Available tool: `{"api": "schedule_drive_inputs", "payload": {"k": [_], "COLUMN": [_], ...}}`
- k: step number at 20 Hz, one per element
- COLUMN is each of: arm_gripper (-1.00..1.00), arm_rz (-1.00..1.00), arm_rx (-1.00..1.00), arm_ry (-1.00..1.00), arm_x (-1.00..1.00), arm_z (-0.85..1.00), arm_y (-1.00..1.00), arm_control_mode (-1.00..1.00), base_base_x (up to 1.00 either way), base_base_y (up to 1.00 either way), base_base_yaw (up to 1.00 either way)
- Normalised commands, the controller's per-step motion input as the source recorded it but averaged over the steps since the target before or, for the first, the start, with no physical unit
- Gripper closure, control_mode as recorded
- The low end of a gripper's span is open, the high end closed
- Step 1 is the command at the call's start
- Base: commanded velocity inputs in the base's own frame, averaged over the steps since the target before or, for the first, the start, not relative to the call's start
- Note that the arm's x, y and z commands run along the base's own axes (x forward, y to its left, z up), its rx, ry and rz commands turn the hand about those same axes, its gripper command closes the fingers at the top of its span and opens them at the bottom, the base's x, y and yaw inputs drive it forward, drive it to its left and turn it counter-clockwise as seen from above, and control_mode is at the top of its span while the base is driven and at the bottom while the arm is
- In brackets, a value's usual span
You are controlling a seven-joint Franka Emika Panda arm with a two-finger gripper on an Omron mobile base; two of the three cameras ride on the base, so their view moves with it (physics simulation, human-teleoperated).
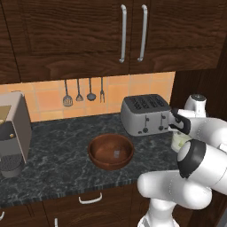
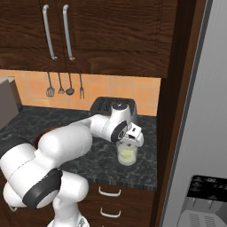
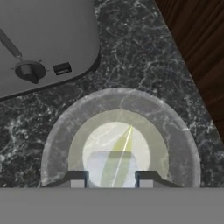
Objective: Grab a lemon wedge from the fridge and one ice cube from the ice bowl, and put them in the glass of lemonade.
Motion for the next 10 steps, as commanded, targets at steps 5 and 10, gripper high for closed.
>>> {"api": "schedule_drive_inputs", "payload": {"k": [5, 10], "arm_gripper": [-1.0, -1.0], "arm_rz": [0.0, 0.0], "arm_rx": [0.0, 0.0], "arm_ry": [0.0, 0.0], "arm_x": [0.0, 0.0], "arm_z": [0.0, 0.05], "arm_y": [0.0, 0.0], "arm_control_mode": [-1.0, -1.0], "base_base_x": [0.0, 0.0], "base_base_y": [0.0, 0.0], "base_base_yaw": [0.0, 0.0]}}
